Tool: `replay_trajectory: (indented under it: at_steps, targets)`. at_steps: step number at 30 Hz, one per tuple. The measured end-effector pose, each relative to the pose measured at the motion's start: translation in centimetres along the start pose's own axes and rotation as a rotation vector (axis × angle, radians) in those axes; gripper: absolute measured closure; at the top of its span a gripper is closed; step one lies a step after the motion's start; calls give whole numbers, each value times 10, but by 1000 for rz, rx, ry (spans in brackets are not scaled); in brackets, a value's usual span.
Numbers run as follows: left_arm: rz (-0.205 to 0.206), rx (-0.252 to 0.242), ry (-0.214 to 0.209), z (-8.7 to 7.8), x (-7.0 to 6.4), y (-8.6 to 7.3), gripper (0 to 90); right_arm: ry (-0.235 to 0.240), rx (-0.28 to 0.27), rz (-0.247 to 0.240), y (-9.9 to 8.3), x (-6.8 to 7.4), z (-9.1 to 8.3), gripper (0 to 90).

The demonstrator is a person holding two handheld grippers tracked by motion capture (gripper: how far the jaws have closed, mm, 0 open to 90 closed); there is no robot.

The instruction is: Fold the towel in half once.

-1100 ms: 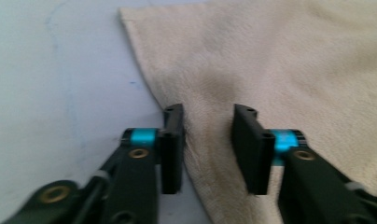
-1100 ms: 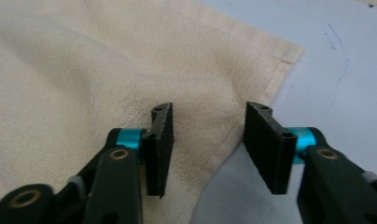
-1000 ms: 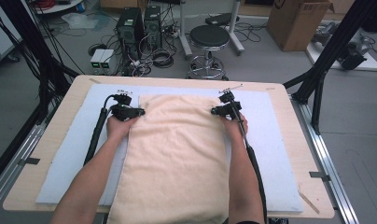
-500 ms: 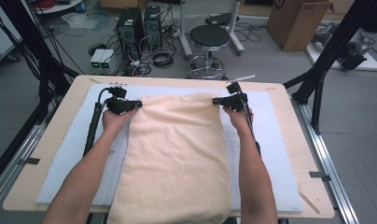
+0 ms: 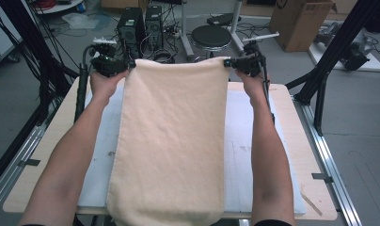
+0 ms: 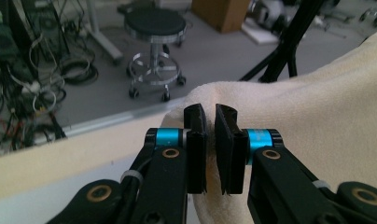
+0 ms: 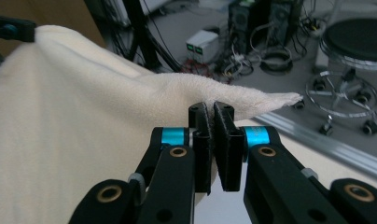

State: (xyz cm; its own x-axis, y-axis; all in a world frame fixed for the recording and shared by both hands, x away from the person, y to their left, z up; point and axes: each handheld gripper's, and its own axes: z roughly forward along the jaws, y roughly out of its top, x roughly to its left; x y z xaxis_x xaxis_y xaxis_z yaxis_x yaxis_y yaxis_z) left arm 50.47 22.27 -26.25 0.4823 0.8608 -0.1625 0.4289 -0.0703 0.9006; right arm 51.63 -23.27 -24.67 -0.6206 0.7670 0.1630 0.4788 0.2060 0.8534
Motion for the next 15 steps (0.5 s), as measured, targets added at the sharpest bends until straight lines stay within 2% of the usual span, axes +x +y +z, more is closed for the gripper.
replay_trajectory:
  at_steps: [2, 5, 8, 10, 12, 14, 15]
  targets:
    - [4, -10, -12, -7, 1, 2, 827, 15, -29, -15, 7, 6, -8, 866]
    - [5, -8, -28, -13, 2, -11, 827, 49, -27, -10, 1, 11, -11, 865]
    - [0, 10, -60, -16, 3, -32, 827, 79, -1, -9, -16, 15, -6, 865]
    - [-7, 0, -95, -21, 2, -48, 827, 109, 18, -3, -28, 18, -2, 865]
    - [2, 3, -123, -27, 2, -63, 827, 151, 20, 3, -39, 21, -1, 864]
    - [9, 5, -137, -34, 1, -77, 827, 178, 10, -10, -49, 27, -3, 864]
    - [11, 3, -147, -38, 1, -82, 827, 211, 6, -2, -53, 30, -4, 864]
